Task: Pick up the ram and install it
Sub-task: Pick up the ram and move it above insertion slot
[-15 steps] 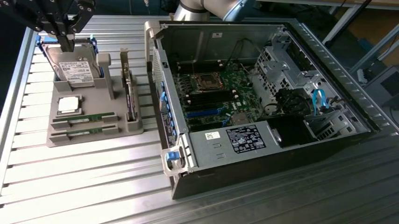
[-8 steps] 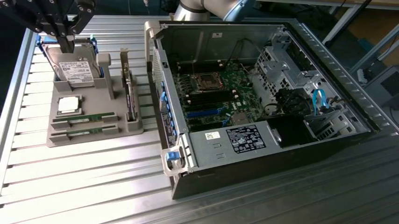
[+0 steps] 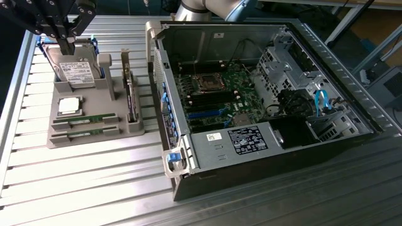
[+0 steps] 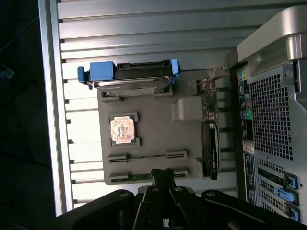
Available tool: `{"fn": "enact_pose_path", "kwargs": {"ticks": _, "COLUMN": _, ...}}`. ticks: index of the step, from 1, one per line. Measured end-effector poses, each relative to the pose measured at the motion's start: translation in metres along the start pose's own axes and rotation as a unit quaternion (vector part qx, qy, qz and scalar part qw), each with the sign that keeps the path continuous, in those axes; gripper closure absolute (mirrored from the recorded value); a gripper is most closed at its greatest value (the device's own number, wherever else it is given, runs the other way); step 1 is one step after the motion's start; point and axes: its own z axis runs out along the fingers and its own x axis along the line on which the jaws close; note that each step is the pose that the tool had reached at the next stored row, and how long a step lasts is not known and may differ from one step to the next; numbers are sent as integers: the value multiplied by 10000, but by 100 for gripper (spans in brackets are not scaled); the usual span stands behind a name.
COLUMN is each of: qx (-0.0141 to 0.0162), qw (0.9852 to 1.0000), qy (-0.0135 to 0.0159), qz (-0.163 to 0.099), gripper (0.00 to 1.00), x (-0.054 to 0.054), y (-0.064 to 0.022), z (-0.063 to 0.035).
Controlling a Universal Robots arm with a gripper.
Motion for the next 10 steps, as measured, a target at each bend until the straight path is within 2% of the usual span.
{"fn": "enact_pose_path", "kwargs": {"ticks": 10, "qx": 0, "qw": 10000, "qy": 0, "qz": 0, "gripper": 90, "x": 0, "y": 0, "z": 0}}
